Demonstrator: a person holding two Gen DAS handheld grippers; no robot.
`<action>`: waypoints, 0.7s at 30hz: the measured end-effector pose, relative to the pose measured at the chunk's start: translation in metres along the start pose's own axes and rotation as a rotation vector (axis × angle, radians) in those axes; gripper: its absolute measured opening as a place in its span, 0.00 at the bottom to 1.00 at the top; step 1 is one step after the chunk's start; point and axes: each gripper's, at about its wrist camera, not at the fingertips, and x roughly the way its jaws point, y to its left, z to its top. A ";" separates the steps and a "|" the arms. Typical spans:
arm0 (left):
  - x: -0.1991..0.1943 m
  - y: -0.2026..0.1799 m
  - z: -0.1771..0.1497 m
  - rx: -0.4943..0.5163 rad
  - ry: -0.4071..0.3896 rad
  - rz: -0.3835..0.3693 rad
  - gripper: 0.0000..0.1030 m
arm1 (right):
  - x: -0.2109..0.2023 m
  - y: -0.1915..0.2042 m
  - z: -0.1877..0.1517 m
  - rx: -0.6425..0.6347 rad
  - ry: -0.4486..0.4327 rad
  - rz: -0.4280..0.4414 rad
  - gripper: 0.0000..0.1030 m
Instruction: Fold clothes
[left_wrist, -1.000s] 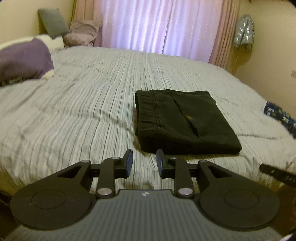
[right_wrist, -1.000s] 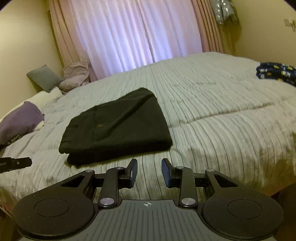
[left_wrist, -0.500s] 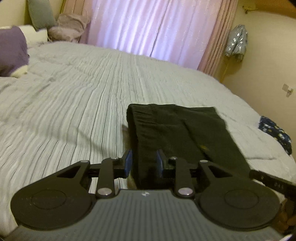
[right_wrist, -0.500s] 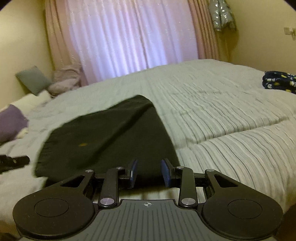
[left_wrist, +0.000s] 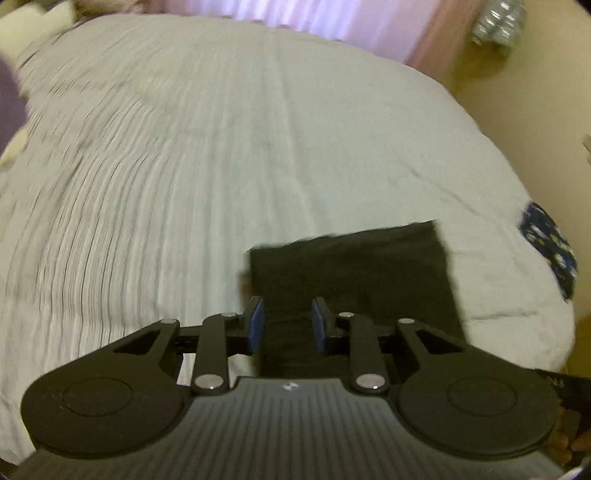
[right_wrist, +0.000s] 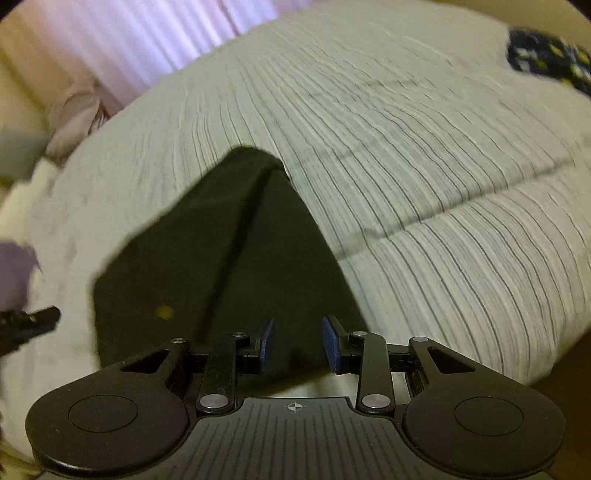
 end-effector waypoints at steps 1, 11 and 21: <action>-0.007 -0.009 0.010 0.022 0.009 -0.007 0.22 | -0.010 0.002 0.007 0.035 0.012 0.011 0.32; 0.046 -0.092 0.100 0.318 0.182 -0.166 0.24 | -0.036 -0.045 0.015 0.546 0.009 -0.051 0.32; 0.153 -0.127 0.138 0.650 0.367 -0.383 0.31 | -0.030 -0.061 -0.063 1.154 -0.242 -0.092 0.79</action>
